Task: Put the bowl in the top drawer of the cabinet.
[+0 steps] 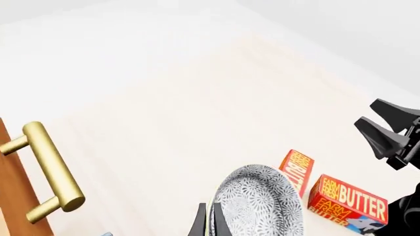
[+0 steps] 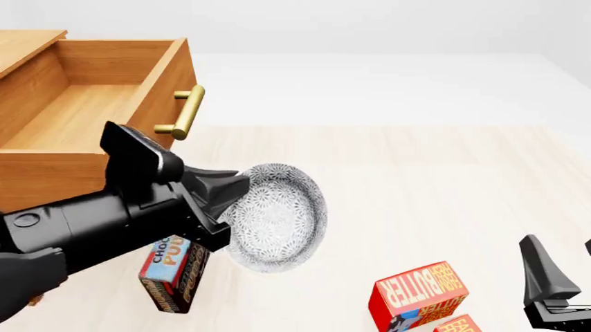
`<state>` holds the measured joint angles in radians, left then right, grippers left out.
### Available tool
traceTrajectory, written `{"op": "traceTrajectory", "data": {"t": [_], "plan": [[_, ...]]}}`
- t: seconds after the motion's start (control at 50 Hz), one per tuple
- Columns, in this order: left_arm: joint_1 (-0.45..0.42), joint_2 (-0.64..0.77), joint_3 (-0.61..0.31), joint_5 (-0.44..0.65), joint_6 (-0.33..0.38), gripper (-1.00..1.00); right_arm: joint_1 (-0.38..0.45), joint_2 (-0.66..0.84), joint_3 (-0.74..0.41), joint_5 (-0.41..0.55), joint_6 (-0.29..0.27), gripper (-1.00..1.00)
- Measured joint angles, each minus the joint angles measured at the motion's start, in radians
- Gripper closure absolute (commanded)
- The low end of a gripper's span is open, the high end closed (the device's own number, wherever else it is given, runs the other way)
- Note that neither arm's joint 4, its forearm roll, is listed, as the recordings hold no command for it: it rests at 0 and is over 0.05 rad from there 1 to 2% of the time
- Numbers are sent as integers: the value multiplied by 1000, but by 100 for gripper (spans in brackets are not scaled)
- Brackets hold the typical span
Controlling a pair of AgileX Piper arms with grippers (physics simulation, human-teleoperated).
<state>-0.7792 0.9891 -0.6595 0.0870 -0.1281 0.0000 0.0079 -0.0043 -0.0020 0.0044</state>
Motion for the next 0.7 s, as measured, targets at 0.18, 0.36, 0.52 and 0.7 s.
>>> {"op": "traceTrajectory", "data": {"t": [0.18,0.36,0.52,0.7], "plan": [[11,-40,-17,24,16,100,0,0,0,0,0,-100],[23,-81,-39,52,31,100,0,0,0,0,0,-100],[33,-114,-55,75,42,100,0,0,0,0,0,-100],[43,-146,-71,97,53,100,0,0,0,0,0,-100]]}}
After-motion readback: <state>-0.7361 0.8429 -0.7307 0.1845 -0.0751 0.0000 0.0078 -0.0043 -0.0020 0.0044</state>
